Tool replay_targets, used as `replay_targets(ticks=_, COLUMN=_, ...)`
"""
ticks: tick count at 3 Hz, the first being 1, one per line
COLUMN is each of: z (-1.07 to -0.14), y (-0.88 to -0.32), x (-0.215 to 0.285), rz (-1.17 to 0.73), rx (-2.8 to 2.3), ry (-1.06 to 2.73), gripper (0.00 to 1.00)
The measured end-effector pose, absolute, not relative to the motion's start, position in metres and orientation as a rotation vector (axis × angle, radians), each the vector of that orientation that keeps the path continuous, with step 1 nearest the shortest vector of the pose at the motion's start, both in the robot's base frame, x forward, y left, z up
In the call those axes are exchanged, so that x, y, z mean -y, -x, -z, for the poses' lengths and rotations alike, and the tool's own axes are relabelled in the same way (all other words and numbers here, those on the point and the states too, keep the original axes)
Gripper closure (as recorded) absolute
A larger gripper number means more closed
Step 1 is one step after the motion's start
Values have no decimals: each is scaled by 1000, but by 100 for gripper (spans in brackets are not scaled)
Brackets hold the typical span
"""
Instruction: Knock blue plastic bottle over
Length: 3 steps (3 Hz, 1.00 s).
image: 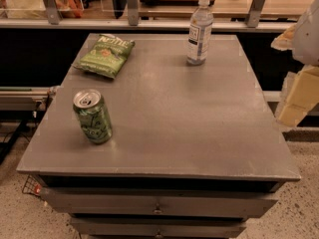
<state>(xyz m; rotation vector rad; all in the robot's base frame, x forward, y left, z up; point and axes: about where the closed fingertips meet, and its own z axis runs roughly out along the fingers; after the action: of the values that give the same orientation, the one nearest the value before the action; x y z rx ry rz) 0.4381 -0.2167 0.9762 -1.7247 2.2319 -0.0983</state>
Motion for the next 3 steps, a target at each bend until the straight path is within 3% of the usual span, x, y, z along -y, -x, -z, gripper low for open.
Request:
replay_targets(ticks=1, z=-976, y=-438, x=217, rz=99, rx=-2232, ry=1725, gripper=0)
replay_targets(ticks=3, z=-971, y=-530, x=194, rz=-7, rx=-2094, ry=1606, gripper=0)
